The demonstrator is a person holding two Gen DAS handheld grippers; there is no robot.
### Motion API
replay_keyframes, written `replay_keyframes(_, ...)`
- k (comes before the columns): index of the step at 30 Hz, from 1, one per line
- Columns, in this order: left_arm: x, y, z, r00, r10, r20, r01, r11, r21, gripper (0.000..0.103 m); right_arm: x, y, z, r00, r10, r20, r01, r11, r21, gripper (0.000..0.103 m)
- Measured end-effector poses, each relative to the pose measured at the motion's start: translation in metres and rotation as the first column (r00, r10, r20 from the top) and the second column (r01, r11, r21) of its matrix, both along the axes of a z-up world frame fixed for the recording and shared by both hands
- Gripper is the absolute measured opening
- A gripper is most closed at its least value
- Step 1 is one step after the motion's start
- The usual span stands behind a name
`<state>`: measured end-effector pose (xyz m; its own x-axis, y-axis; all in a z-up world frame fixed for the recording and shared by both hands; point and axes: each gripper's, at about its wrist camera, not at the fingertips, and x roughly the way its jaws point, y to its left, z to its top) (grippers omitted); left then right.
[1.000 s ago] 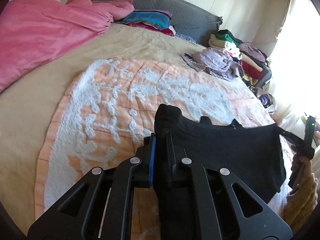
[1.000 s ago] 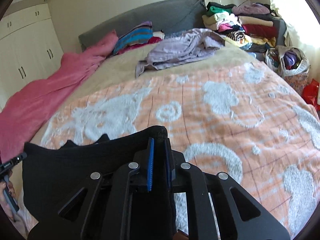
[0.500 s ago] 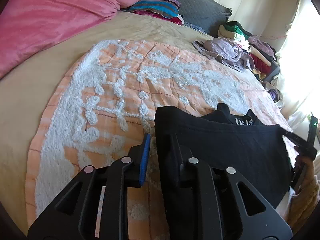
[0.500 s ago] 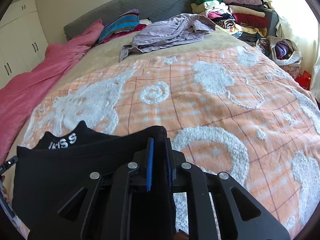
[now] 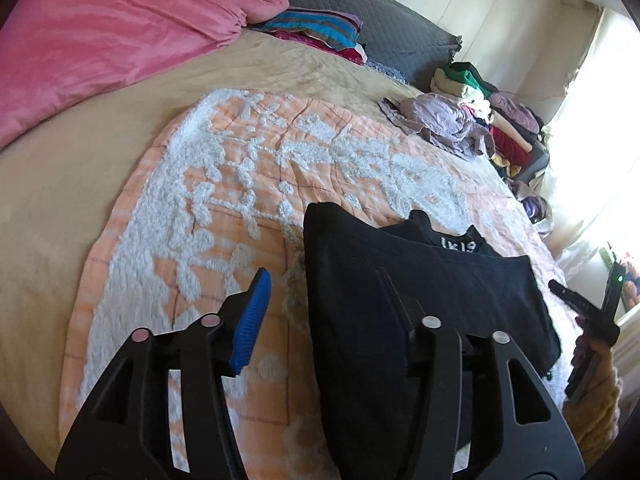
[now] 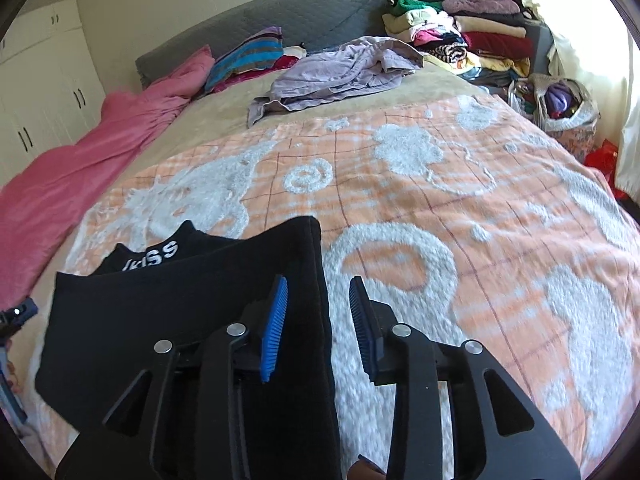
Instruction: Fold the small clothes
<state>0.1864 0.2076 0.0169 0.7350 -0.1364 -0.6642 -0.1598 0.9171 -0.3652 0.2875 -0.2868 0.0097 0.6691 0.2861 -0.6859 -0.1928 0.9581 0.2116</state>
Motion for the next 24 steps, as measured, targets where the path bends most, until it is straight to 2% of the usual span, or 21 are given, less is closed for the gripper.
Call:
replay_keyframes(2, -0.006, -0.001, 0.001, 1.000, 0.005, 0.004, -0.005, 1.000, -0.005, 0.050, -0.008, -0.005, 0.000, 1.000, 0.013, -0.012, -0.012, 1.000, 0.011, 0.038)
replay_keyframes(7, -0.019, -0.010, -0.001, 1.000, 0.029, -0.002, -0.029, 0.999, 0.042, 0.054, -0.028, -0.009, -0.002, 0.999, 0.030, -0.025, -0.030, 1.000, 0.006, 0.043)
replay_keyframes(17, -0.048, -0.014, -0.007, 0.999, 0.044, 0.013, -0.044, 0.999, -0.004, 0.056, -0.062, -0.005, -0.005, 0.998, 0.063, -0.029, -0.062, 0.997, 0.034, 0.046)
replay_keyframes(24, -0.060, -0.020, -0.017, 1.000, 0.024, 0.005, -0.024, 0.998, -0.066, 0.056, -0.075, -0.003, -0.003, 0.996, 0.086, -0.027, -0.085, 0.996, 0.041, 0.050)
